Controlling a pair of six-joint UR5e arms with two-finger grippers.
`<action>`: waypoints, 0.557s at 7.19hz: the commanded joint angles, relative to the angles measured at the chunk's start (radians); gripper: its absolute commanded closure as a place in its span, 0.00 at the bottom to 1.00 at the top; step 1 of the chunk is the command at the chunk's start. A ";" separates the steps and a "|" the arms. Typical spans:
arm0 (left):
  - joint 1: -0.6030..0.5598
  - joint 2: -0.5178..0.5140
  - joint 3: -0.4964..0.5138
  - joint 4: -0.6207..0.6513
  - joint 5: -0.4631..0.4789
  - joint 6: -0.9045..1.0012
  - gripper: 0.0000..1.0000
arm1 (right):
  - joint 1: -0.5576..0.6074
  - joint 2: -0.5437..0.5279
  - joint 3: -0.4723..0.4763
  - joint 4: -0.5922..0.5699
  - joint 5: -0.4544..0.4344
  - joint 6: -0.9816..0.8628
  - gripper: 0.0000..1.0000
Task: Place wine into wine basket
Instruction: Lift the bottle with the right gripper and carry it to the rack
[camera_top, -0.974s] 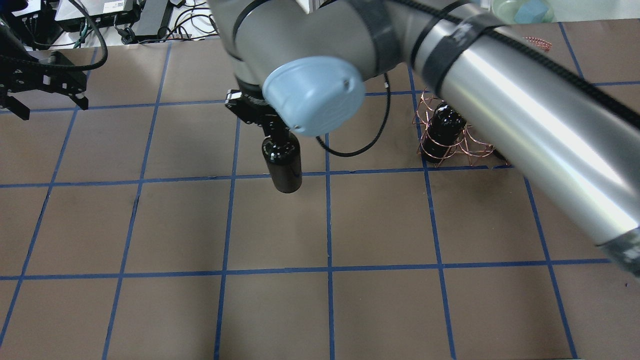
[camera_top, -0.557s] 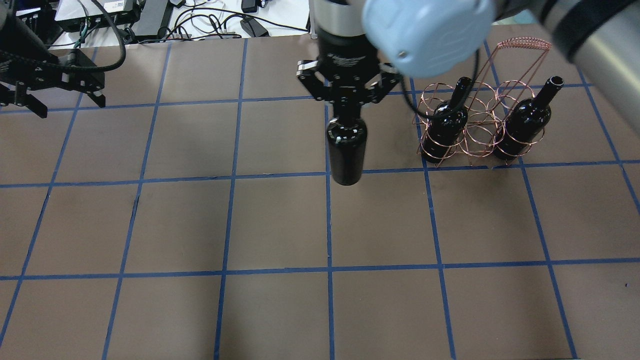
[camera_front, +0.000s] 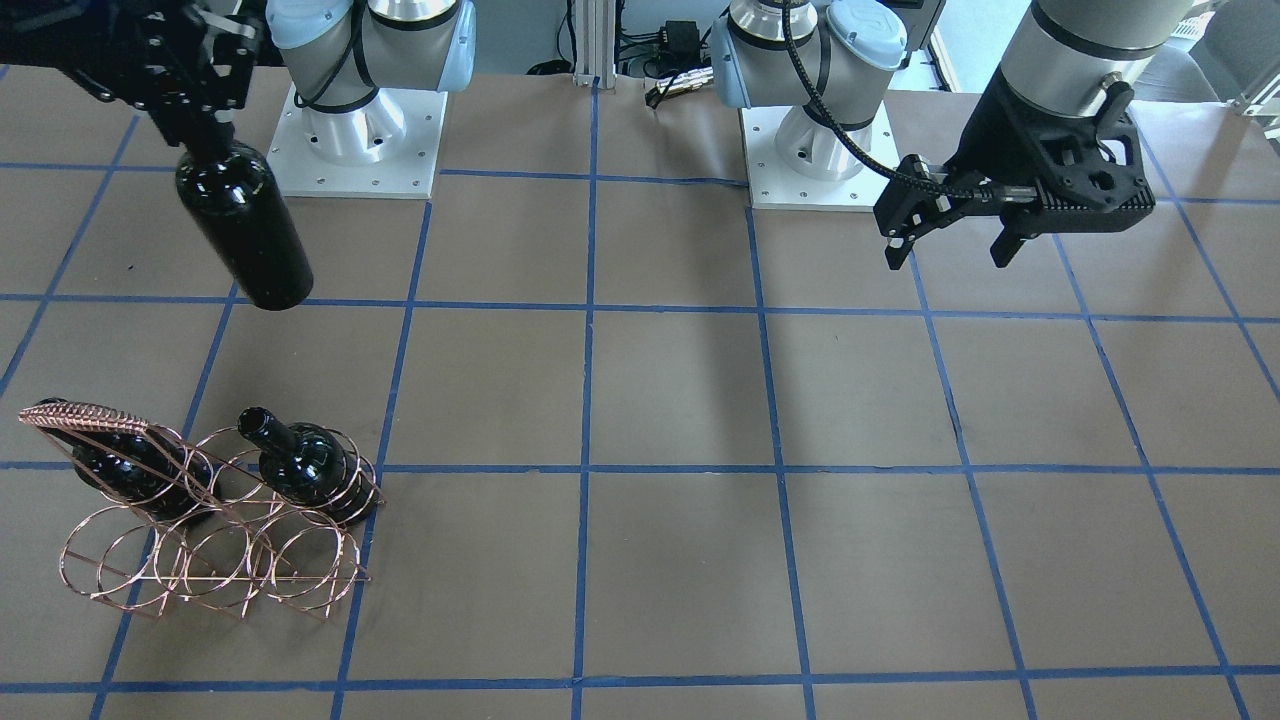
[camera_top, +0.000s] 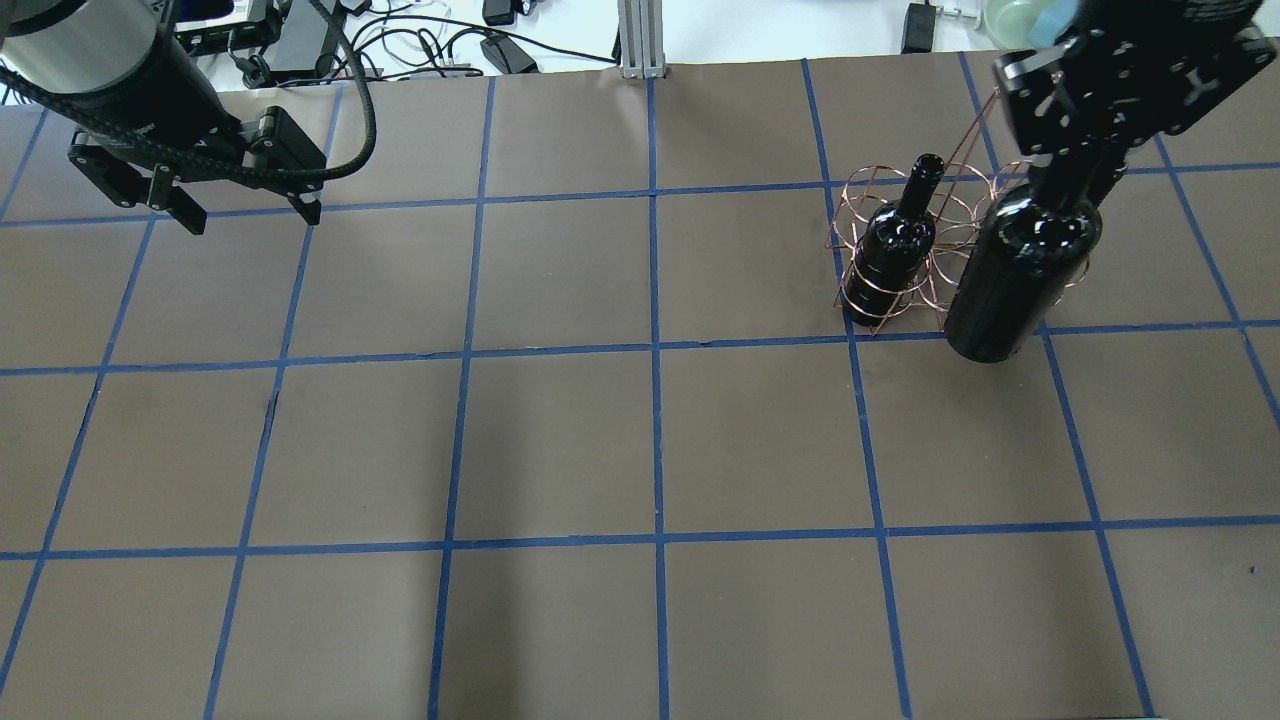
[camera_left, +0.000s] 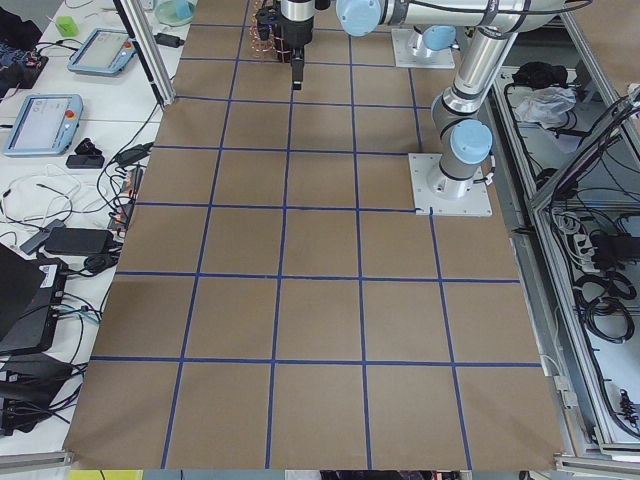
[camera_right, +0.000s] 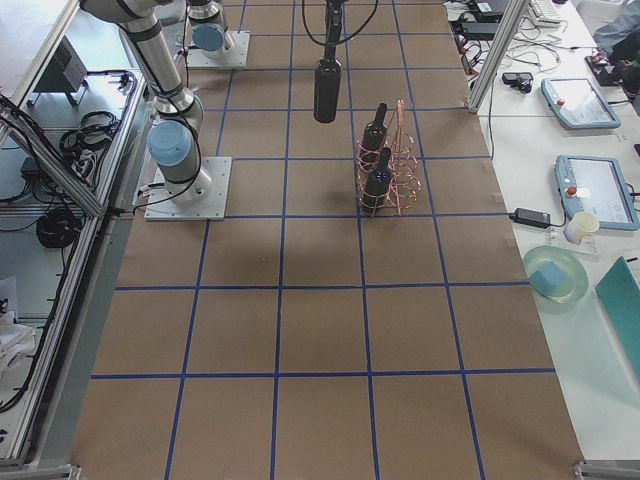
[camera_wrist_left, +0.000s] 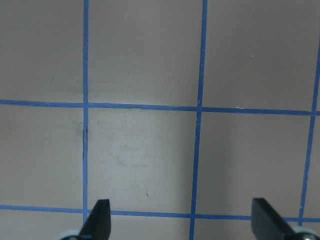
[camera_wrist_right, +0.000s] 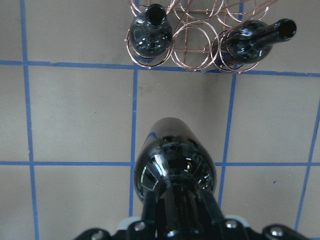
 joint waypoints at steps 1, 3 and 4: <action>-0.004 0.001 0.000 -0.034 -0.006 -0.002 0.00 | -0.159 0.008 0.045 -0.085 0.027 -0.125 1.00; -0.004 -0.002 0.000 -0.035 -0.006 -0.002 0.00 | -0.160 0.075 0.052 -0.216 0.066 -0.119 1.00; -0.006 -0.001 0.000 -0.037 -0.006 0.000 0.00 | -0.154 0.098 0.050 -0.256 0.069 -0.107 1.00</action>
